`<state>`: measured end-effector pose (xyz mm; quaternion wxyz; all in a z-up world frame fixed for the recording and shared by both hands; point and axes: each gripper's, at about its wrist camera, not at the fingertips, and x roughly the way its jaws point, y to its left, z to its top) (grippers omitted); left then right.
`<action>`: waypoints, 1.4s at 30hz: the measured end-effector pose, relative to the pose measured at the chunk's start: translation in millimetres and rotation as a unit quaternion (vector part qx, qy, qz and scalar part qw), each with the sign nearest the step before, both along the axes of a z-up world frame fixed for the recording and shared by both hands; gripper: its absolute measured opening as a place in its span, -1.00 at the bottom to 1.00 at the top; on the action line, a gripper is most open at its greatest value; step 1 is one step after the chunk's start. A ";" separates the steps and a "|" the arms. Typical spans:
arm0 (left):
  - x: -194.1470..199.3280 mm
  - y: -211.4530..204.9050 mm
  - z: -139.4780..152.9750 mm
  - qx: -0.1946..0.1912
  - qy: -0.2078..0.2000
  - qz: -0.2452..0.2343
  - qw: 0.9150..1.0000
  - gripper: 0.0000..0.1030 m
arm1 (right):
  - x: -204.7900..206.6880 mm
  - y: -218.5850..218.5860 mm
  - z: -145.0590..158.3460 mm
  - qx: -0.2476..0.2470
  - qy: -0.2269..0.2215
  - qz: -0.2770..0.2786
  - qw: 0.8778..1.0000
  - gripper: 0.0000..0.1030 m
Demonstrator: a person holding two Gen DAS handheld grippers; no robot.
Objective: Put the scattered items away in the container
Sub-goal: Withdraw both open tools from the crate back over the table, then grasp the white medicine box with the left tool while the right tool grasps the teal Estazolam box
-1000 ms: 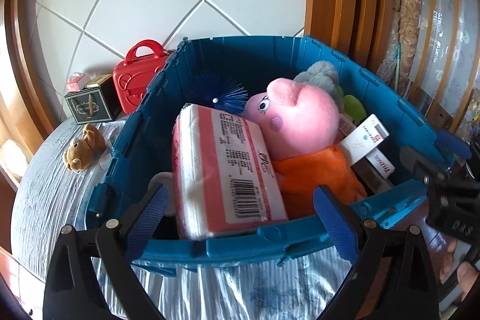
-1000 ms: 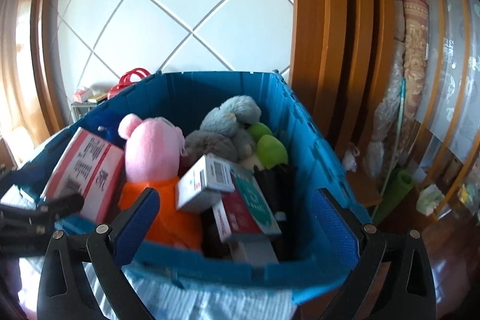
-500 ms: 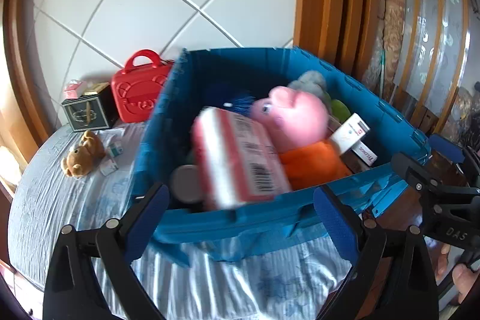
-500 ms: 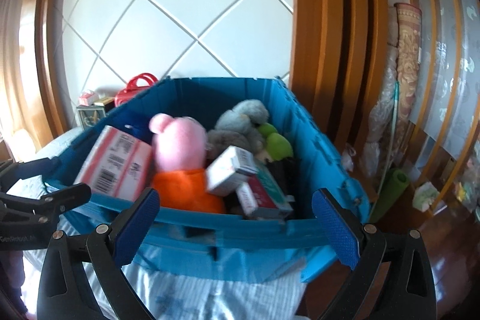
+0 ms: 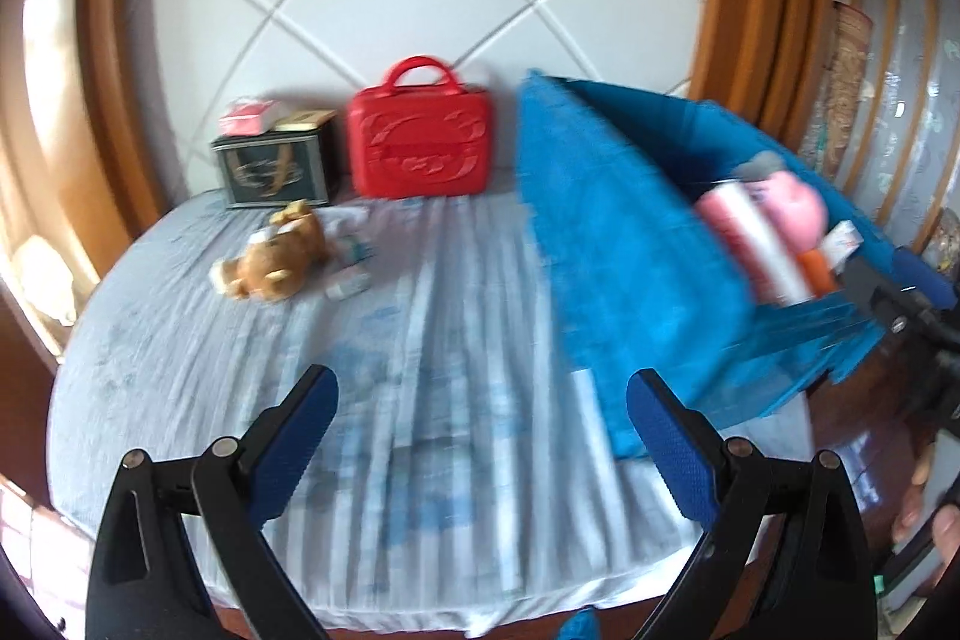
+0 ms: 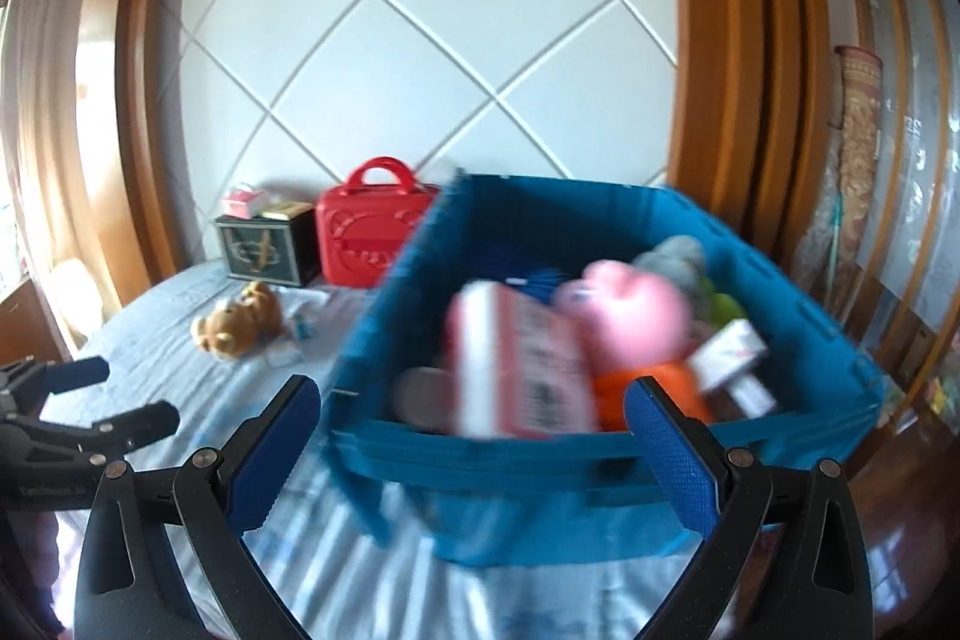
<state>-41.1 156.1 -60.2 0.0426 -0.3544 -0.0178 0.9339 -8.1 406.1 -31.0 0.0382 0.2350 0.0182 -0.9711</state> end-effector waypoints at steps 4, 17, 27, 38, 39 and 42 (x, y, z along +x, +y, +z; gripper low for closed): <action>-4.9 -56.5 -14.7 0.003 -0.019 0.032 0.999 0.91 | -8.3 -54.3 -0.6 -0.001 -0.007 0.025 1.000 1.00; -68.4 -166.5 -72.3 -0.016 -0.062 0.159 0.985 0.91 | -112.1 -165.5 -38.2 -0.004 -0.047 0.145 0.988 1.00; -156.8 -164.7 -134.1 -0.010 -0.104 0.150 0.983 0.88 | -230.8 -186.7 -114.9 -0.020 -0.138 0.171 0.975 1.00; -299.5 -133.0 -223.2 0.017 -0.133 0.122 0.983 0.81 | -328.8 -180.8 -189.6 0.004 -0.162 0.089 0.983 0.82; -310.9 -131.1 -230.6 0.020 -0.136 0.123 0.983 0.81 | -336.8 -177.6 -197.4 0.004 -0.163 0.081 0.983 0.82; -345.9 -123.3 -253.9 0.024 -0.142 0.125 0.982 0.81 | -357.8 -166.4 -217.4 -0.004 -0.171 0.058 0.984 0.82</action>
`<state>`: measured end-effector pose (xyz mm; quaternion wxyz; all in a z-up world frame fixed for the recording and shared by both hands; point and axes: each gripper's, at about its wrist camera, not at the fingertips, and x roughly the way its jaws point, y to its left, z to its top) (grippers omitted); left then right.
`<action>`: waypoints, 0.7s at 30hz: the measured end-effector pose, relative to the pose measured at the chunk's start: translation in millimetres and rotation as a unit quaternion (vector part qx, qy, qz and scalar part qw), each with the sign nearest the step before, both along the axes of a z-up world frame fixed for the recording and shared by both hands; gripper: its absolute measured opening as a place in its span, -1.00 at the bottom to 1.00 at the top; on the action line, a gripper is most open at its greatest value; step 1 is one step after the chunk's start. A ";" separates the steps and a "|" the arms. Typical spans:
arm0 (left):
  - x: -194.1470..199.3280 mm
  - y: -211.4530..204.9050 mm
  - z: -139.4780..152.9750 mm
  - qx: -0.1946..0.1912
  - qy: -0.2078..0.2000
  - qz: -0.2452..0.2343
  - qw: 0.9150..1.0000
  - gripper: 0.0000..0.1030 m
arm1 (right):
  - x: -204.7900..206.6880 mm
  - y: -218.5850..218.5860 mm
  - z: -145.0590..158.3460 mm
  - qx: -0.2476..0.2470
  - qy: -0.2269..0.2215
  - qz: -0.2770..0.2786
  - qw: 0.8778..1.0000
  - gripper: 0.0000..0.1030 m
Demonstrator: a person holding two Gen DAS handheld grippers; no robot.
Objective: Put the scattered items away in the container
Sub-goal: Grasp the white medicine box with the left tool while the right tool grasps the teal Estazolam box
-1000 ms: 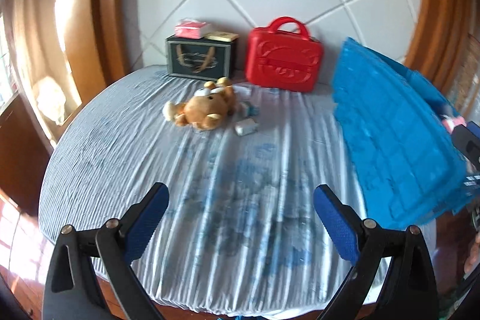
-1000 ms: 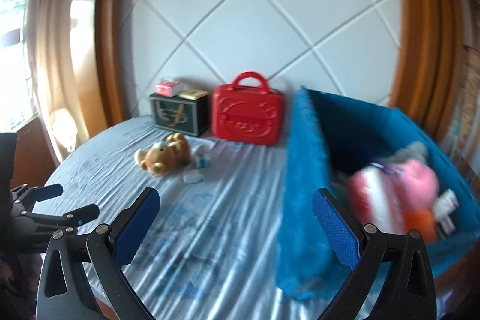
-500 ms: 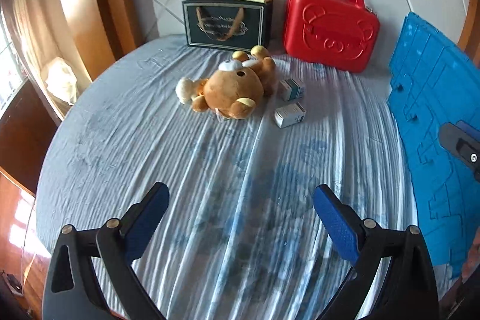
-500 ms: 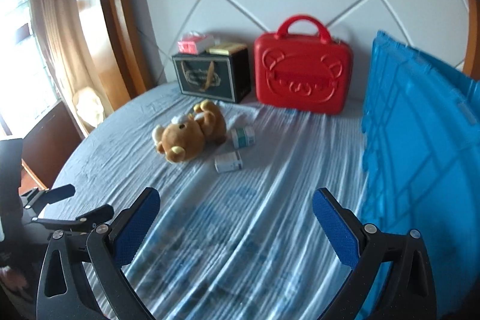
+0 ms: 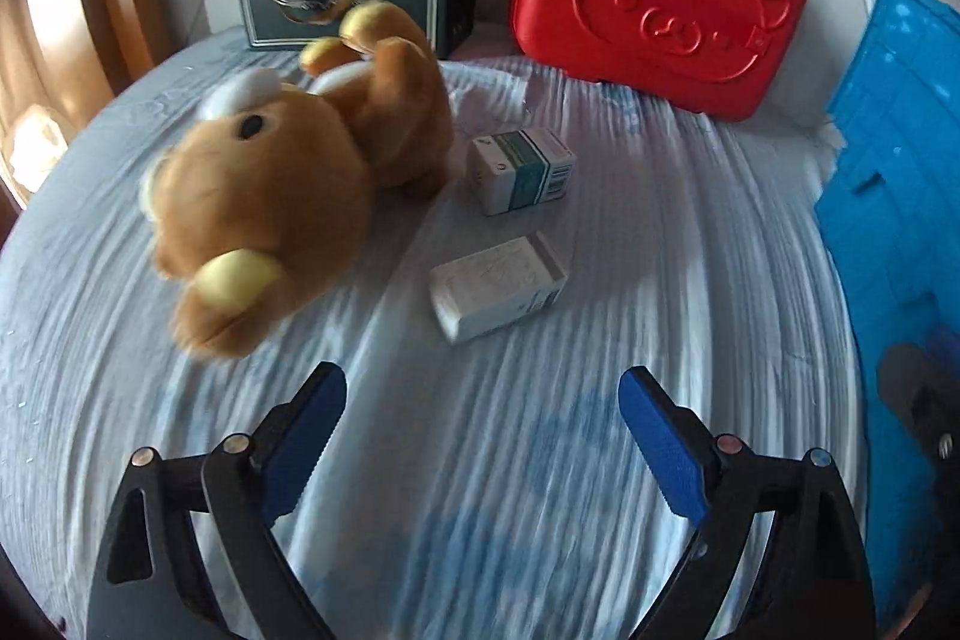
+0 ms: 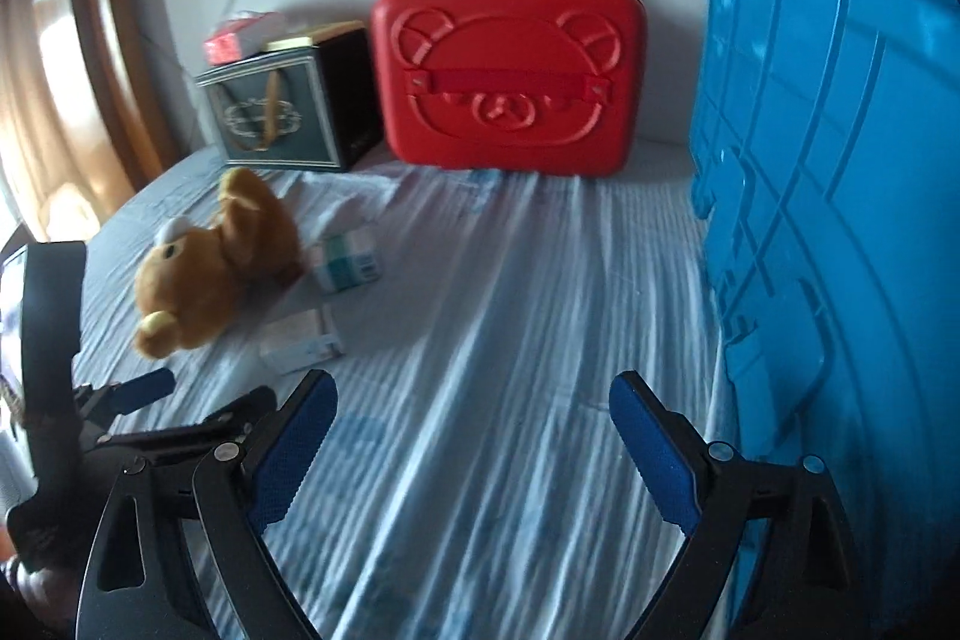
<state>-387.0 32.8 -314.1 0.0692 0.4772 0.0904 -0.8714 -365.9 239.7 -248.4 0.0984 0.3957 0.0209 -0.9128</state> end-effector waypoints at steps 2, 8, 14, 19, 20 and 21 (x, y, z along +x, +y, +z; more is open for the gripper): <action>-21.0 6.2 -13.7 -0.010 -0.003 -0.002 1.000 0.81 | -11.8 7.1 -12.1 -0.003 -0.008 -0.013 1.000 0.82; -43.5 -5.6 -41.8 -0.041 -0.010 -0.006 0.999 -0.01 | -55.2 4.5 -40.0 -0.029 -0.028 -0.027 0.999 0.82; -41.3 -57.8 -43.7 -0.041 0.010 0.014 0.999 -0.38 | -99.9 -55.7 -53.3 -0.033 -0.029 0.043 0.998 0.82; -39.9 -94.3 -45.2 -0.014 0.019 0.024 0.999 -0.39 | -129.3 -104.9 -75.5 -0.033 -0.051 0.099 0.993 0.83; -39.2 -100.5 -45.3 -0.004 0.023 0.026 0.999 -0.39 | -132.7 -112.9 -78.4 -0.029 -0.052 0.107 0.992 0.83; -39.6 -103.4 -45.8 -0.003 0.024 0.026 0.999 -0.39 | -136.3 -120.8 -81.3 -0.021 -0.052 0.115 0.992 0.83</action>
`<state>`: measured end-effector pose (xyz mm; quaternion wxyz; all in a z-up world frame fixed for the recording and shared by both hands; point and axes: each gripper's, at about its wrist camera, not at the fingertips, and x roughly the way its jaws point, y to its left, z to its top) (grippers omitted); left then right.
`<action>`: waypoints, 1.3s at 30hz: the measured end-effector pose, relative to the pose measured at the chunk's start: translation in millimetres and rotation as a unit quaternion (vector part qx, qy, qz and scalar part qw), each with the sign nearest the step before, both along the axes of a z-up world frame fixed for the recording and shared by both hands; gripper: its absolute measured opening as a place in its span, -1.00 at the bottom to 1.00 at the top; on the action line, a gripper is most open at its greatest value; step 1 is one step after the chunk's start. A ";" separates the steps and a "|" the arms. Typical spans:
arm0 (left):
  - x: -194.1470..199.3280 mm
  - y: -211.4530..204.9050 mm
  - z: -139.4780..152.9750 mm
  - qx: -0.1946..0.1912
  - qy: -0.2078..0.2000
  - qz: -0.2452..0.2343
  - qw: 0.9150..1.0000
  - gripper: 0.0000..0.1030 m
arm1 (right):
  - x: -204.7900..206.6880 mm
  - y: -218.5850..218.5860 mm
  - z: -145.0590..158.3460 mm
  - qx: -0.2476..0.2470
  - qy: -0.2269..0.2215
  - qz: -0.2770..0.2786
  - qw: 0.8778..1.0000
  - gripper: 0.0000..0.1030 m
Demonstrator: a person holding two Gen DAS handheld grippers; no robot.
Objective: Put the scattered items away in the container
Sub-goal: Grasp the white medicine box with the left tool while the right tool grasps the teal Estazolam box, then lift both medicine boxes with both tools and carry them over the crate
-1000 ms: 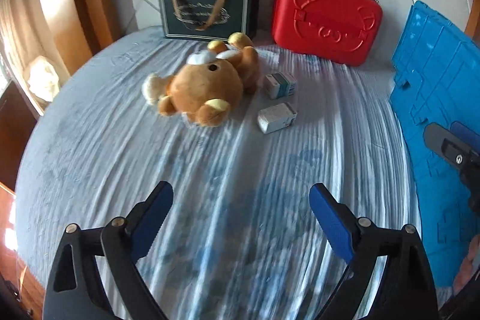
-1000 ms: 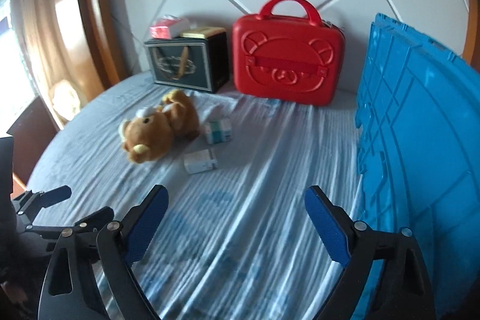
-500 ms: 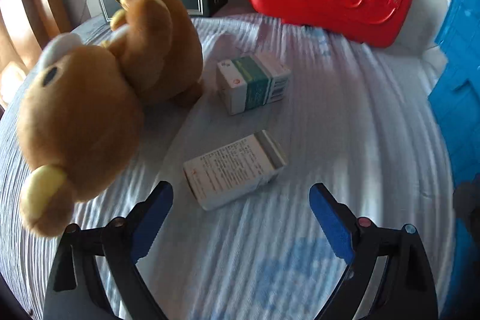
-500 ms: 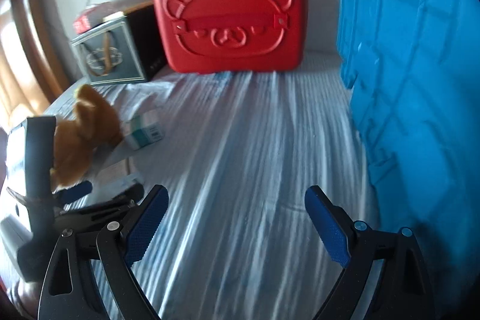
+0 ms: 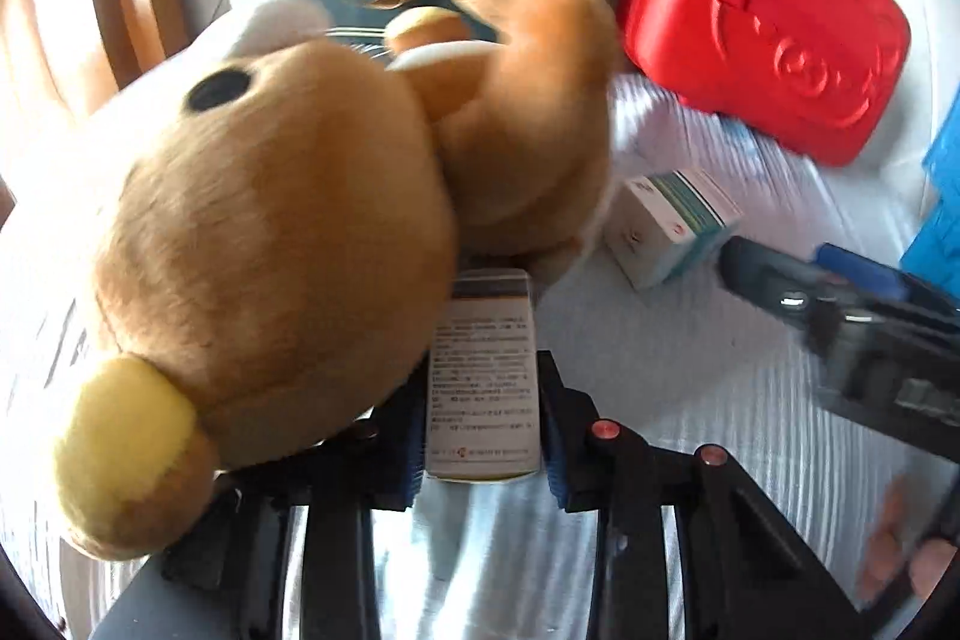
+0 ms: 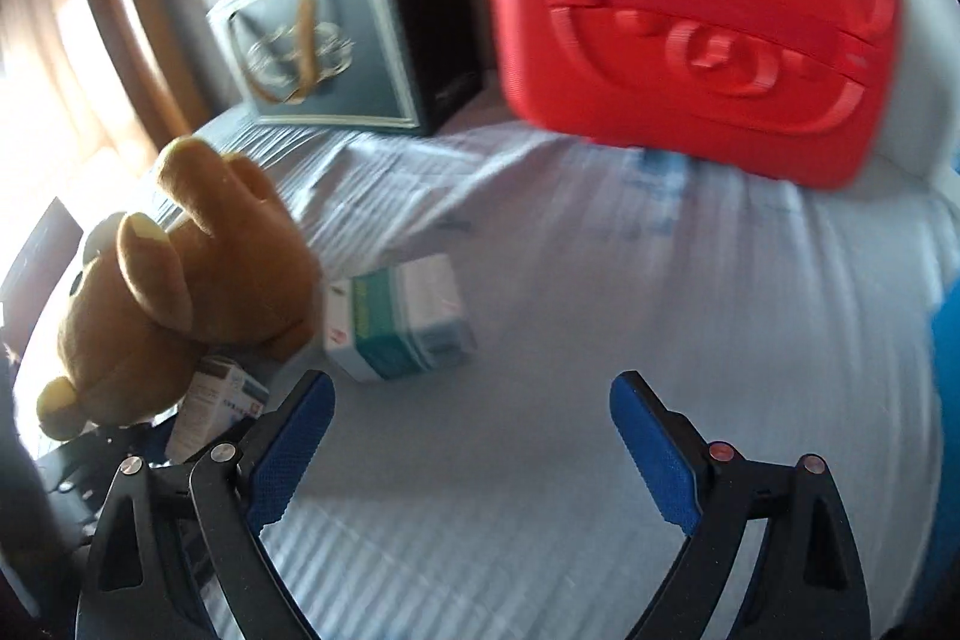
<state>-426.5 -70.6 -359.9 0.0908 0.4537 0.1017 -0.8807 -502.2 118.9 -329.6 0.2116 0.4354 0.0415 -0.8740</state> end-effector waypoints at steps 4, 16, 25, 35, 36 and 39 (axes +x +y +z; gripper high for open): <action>-4.4 -3.6 -1.7 -0.010 0.003 -0.004 1.000 -0.39 | -13.5 -21.7 -12.2 0.019 -0.001 0.026 0.999 0.83; -6.0 -1.3 -0.6 -0.024 0.002 -0.001 1.000 -0.42 | -9.2 -22.2 -15.9 0.042 -0.001 0.022 0.999 0.17; 33.8 18.6 20.7 -0.024 0.011 -0.011 1.000 -0.42 | 47.4 -13.0 8.2 0.029 0.001 0.000 1.000 0.17; 108.9 51.9 95.3 -0.051 0.060 0.010 0.997 -0.42 | 130.8 1.7 76.6 0.008 0.043 0.001 0.999 0.17; 114.8 51.7 103.0 -0.053 0.064 0.012 0.996 -0.42 | 140.7 3.6 88.6 0.005 0.052 0.002 0.999 0.18; 140.8 53.8 132.6 -0.060 0.081 0.014 0.995 -0.42 | 166.1 8.7 121.6 -0.002 0.074 0.004 0.997 0.18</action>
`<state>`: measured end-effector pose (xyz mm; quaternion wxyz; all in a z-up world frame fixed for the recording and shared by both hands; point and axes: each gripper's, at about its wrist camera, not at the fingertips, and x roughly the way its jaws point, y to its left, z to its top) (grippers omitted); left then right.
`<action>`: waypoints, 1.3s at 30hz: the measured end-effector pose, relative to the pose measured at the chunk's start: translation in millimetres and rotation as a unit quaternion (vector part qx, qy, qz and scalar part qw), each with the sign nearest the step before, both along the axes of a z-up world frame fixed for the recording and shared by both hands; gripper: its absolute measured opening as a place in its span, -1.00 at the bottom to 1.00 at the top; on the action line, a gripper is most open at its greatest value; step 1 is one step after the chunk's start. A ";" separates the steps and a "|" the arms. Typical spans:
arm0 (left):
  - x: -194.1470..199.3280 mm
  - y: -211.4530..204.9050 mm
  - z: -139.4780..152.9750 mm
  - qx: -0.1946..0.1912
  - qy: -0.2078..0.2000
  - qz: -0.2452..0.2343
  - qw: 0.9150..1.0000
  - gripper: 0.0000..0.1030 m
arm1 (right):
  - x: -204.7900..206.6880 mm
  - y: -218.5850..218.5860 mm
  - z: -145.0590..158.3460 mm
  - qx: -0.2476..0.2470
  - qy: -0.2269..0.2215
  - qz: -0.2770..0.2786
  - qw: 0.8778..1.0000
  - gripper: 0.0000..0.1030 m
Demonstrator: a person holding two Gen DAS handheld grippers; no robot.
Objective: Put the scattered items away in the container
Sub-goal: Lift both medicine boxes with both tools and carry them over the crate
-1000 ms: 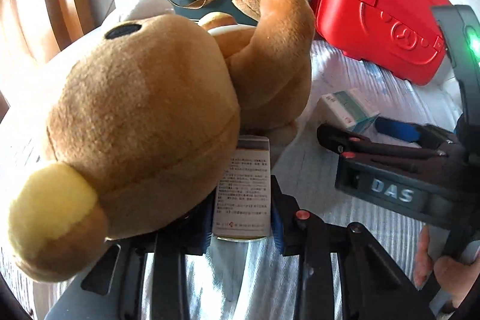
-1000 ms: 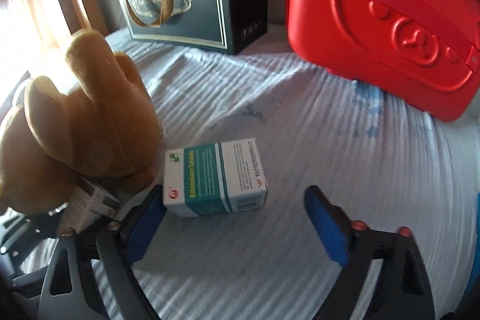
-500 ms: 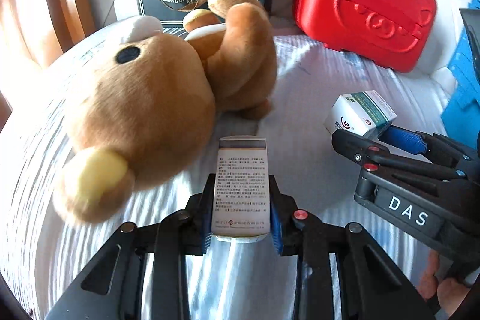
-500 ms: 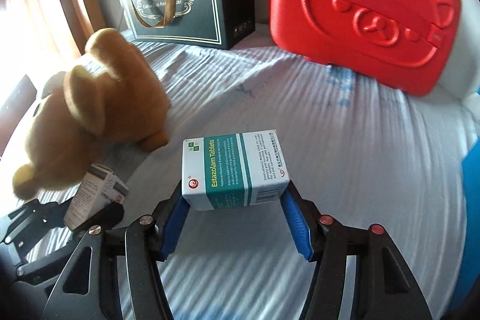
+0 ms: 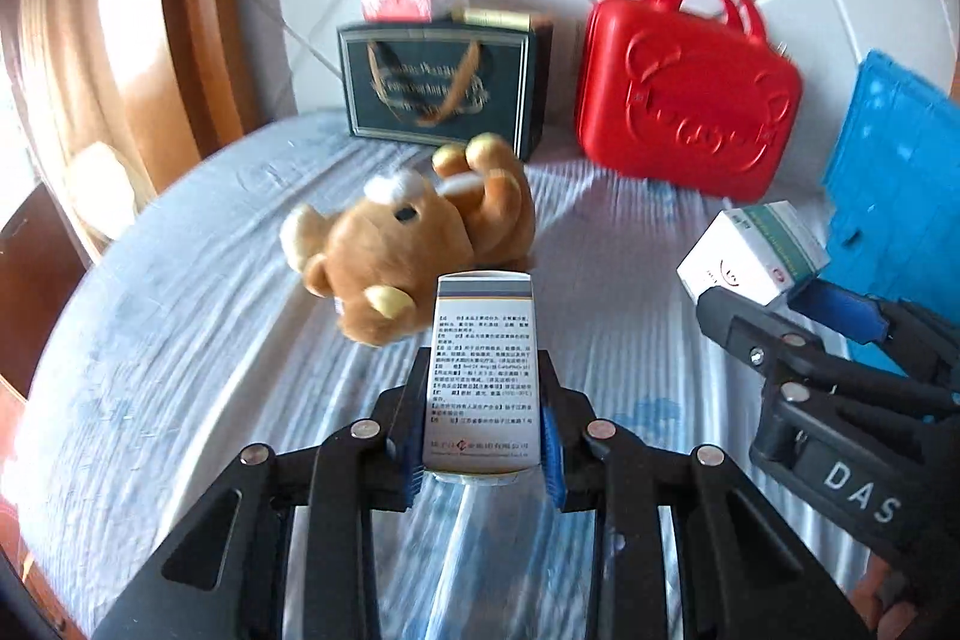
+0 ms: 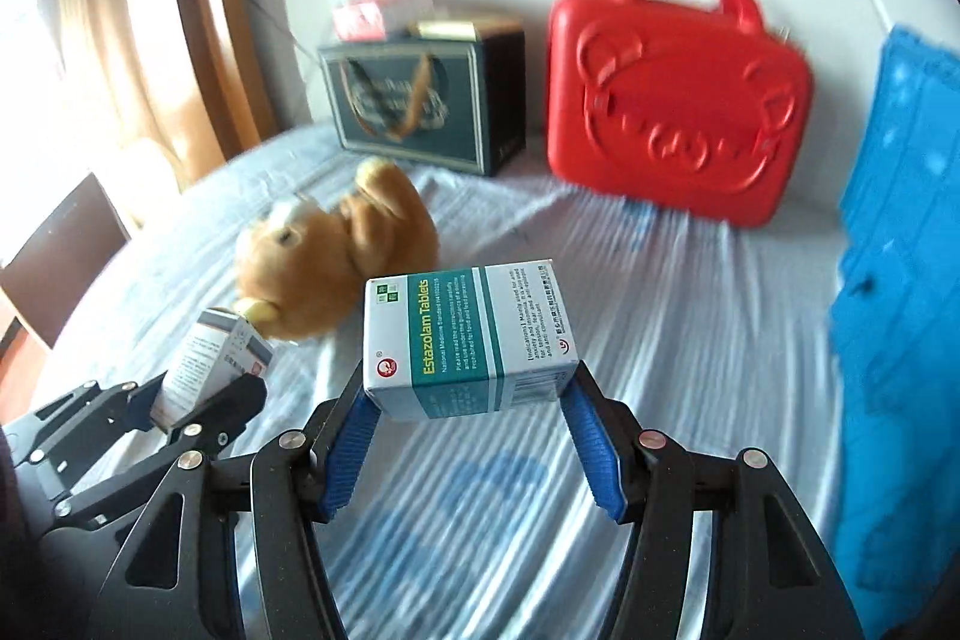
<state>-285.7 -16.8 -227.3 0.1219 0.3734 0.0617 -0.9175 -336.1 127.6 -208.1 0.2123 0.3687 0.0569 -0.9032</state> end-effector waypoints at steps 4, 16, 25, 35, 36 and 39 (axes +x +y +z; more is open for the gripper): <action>30.4 7.4 38.0 -0.011 0.024 -0.009 1.000 -0.42 | 35.3 6.4 37.7 -0.009 0.027 -0.004 1.000 0.18; 120.4 39.8 121.2 -0.018 0.089 -0.074 0.993 -0.42 | 148.9 38.3 122.4 -0.003 0.091 -0.074 0.993 0.18; 160.9 123.1 159.7 -0.018 0.126 -0.143 0.981 -0.42 | 208.6 103.9 171.1 0.001 0.136 -0.140 0.981 0.18; 189.3 268.8 186.4 -0.022 0.176 -0.176 0.968 -0.42 | 254.0 240.9 206.9 0.000 0.191 -0.187 0.964 0.18; 189.1 286.8 186.7 -0.021 0.176 -0.178 0.968 -0.42 | 256.1 260.3 208.7 0.003 0.194 -0.189 0.963 0.18; 185.8 340.4 182.3 -0.029 0.173 -0.185 0.967 -0.42 | 257.0 320.8 210.2 0.011 0.196 -0.204 0.959 0.18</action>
